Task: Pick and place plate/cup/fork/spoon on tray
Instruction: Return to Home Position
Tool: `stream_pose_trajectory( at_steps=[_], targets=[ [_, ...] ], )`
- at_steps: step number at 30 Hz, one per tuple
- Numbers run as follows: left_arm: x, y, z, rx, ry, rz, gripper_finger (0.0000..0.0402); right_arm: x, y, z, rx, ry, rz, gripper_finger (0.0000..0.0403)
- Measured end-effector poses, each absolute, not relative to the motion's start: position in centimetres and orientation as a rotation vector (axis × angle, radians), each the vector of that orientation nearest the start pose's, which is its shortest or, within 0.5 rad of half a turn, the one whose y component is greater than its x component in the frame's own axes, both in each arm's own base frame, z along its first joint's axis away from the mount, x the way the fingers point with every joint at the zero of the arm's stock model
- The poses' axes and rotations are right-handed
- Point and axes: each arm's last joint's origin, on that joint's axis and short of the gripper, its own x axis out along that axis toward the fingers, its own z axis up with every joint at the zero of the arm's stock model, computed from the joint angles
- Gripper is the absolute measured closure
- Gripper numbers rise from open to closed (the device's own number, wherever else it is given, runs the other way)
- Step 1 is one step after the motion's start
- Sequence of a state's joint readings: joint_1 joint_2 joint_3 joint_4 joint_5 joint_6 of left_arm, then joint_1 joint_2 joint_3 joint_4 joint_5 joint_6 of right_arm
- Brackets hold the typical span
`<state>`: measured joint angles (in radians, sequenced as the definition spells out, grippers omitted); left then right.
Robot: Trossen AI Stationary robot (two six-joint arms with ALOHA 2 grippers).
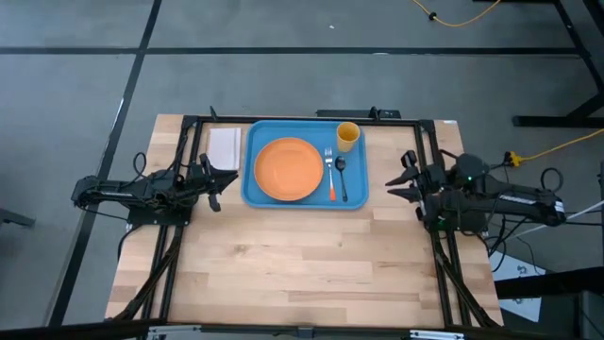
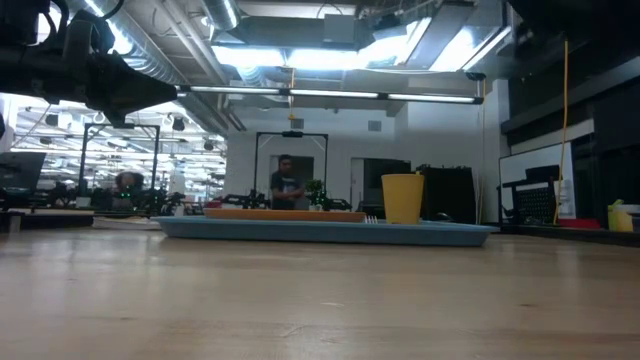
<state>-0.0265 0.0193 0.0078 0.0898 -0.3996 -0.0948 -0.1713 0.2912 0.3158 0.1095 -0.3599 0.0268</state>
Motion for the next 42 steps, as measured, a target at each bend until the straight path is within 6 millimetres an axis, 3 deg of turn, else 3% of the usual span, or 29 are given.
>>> stream_pose_trajectory(
  at_steps=[12, 42],
  targets=[
    [9.6, 0.9, 17.3, -0.11, -0.094, 0.369, 0.0354, 8.7, 0.2, 22.4, -0.003, -0.197, 0.263, 0.0317],
    [9.6, 0.9, 17.3, -0.11, -0.095, 0.369, 0.0354, 9.3, 0.9, 18.8, 0.027, -0.231, 0.347, 0.0317]
  ],
)
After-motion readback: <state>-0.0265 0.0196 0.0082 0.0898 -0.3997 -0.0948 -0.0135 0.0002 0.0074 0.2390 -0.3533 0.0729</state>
